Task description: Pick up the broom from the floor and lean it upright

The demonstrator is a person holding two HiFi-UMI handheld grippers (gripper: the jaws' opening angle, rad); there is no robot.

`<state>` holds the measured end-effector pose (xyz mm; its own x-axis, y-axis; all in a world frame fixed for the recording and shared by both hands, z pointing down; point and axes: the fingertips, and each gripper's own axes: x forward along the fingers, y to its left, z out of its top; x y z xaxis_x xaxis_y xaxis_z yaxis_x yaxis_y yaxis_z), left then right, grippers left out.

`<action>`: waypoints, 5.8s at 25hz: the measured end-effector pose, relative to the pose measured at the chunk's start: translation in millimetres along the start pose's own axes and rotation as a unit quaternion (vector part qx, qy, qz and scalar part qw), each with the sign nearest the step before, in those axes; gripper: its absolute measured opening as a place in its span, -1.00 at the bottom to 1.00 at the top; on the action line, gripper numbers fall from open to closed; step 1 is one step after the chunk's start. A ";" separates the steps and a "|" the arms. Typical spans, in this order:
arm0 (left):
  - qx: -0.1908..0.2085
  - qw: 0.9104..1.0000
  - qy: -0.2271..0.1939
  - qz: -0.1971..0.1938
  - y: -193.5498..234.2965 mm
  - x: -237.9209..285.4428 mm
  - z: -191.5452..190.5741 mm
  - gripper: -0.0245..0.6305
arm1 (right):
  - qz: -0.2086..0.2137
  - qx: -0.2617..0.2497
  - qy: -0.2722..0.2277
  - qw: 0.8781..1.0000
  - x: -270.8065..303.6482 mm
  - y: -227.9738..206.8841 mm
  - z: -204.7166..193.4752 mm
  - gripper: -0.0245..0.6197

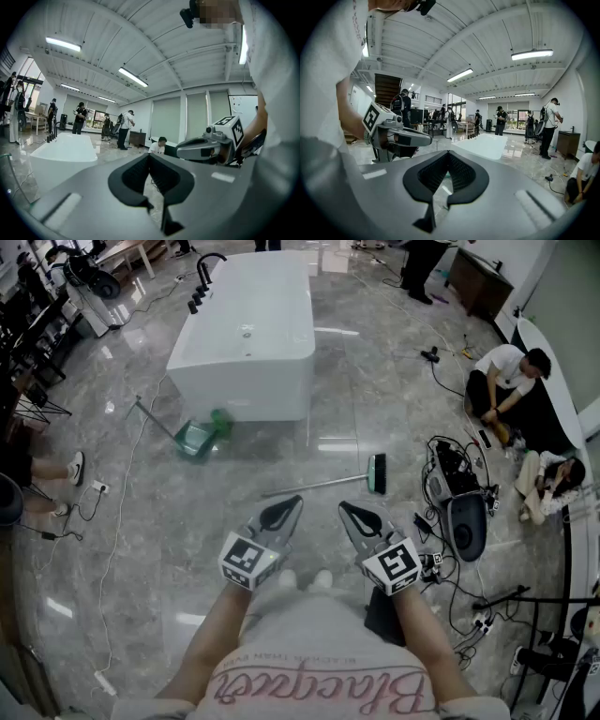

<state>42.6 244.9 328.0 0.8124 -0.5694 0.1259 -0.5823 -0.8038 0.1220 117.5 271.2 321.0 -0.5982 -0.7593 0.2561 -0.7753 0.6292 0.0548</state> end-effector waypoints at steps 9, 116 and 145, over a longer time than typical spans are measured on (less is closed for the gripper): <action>-0.004 1.000 -0.007 0.005 -0.6 -0.9 1.6 -0.93 | 0.005 -0.004 0.001 1.000 -1.2 0.3 -1.8 -0.92; -0.143 0.967 0.199 0.069 265.2 155.1 -513.0 -0.93 | 0.308 -0.292 0.470 0.774 351.1 -54.7 -648.3 -0.70; -0.066 0.992 0.072 0.085 234.9 195.0 -197.5 -0.93 | 0.041 -0.112 0.225 0.967 282.6 -198.6 -319.8 -0.70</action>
<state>58.0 -20.9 575.6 0.6950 -0.6561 0.2943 -0.7170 -0.6635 0.2140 167.3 -15.4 691.2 -0.4670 -0.5879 0.6605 -0.6353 0.7426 0.2118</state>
